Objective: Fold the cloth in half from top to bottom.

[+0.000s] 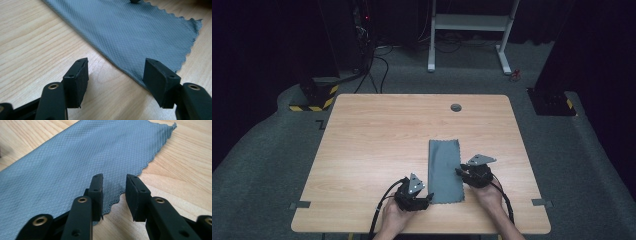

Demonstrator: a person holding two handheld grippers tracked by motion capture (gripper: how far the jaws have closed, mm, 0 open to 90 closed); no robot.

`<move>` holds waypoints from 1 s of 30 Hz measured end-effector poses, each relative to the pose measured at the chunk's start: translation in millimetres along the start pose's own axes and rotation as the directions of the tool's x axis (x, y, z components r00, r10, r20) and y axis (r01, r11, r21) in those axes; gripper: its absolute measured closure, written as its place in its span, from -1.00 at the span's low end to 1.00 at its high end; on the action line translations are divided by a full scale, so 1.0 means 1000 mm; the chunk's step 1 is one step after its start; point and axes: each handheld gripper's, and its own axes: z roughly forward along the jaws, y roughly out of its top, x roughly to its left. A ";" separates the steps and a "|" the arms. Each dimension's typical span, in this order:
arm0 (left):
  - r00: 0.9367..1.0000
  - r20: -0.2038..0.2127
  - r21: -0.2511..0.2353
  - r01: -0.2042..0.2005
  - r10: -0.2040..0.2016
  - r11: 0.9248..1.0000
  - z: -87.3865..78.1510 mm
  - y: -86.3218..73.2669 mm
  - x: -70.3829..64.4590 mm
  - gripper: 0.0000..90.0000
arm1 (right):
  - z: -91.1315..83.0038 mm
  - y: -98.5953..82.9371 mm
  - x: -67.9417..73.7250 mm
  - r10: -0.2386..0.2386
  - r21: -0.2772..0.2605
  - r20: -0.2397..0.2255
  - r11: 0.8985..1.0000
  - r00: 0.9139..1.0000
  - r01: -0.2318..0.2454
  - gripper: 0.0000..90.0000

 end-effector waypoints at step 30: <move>0.971 -0.172 0.056 0.180 -0.168 0.982 0.087 0.092 0.099 0.10 | 0.018 0.030 -0.019 0.044 -0.008 0.019 0.999 0.999 -0.044 0.87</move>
